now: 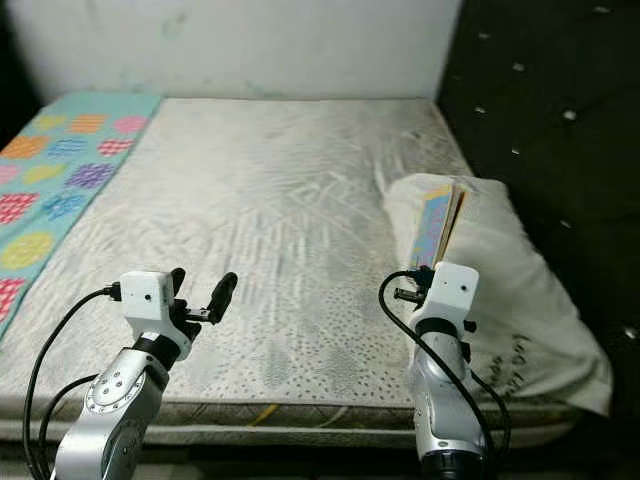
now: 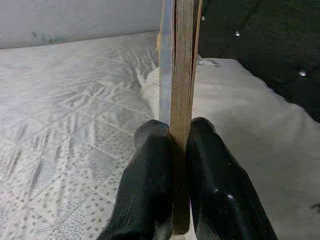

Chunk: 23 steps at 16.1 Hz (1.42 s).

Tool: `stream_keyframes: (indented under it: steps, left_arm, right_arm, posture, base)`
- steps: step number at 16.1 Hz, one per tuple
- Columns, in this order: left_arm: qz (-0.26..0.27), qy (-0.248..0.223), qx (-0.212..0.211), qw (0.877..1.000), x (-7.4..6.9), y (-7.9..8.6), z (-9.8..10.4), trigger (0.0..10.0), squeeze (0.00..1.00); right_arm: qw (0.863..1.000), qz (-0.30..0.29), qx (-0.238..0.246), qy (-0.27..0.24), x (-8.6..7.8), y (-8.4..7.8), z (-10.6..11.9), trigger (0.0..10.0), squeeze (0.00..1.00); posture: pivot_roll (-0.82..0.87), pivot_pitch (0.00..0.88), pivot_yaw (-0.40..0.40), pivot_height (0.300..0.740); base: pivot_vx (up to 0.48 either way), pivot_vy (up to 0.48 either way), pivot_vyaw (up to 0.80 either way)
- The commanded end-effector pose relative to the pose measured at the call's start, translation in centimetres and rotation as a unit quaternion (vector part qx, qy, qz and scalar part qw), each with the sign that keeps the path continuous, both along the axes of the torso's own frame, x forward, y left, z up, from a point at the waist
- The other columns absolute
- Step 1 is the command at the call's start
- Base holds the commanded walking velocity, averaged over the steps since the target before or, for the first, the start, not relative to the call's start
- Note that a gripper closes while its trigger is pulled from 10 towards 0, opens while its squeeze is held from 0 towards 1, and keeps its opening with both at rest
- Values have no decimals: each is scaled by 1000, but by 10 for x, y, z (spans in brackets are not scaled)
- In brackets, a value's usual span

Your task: Clean up the room

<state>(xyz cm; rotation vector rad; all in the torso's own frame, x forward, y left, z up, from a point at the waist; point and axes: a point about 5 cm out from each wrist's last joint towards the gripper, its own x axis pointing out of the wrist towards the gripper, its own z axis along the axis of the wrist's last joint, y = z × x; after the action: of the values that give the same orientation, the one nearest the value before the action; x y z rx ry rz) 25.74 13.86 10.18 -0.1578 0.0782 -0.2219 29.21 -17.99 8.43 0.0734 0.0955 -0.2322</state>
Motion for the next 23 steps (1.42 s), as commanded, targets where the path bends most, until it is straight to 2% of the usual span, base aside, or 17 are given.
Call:
stream_keyframes:
  steps: [1,14,17,19,21,23]
  left_arm:
    - [-4,5,2,1000,0,0,-2,10000,0]
    - [-17,3,-1,1000,0,-3,-2,10000,0]
    - [-10,1,-8,1000,4,-3,2,10000,0]
    - [-25,9,4,1000,1,-3,-5,10000,0]
    - [-18,-1,-2,1000,3,-3,1,10000,0]
    - [-15,0,-5,1000,4,-4,-1,10000,0]
  right_arm:
    - [1000,3,-10,-21,4,1,11,10000,0]
    - [1000,-3,-10,-24,6,0,11,10000,0]
    - [1000,-8,-11,-28,11,-1,15,10000,0]
    - [999,-3,-18,-28,13,-4,14,10000,0]
    - [999,-2,-19,-45,13,-7,20,10000,0]
    - [999,-2,-21,-30,14,-6,17,10000,0]
  posture:
    - [-107,0,17,740]
    - [-112,0,24,740]
    - [-114,0,23,740]
    - [-115,0,27,740]
    - [-116,0,31,740]
    - [-115,0,28,740]
  base:
    - [0,0,-800]
    - [0,0,-800]
    - [0,0,-800]
    - [0,0,-800]
    - [0,0,0]
    - [0,0,-694]
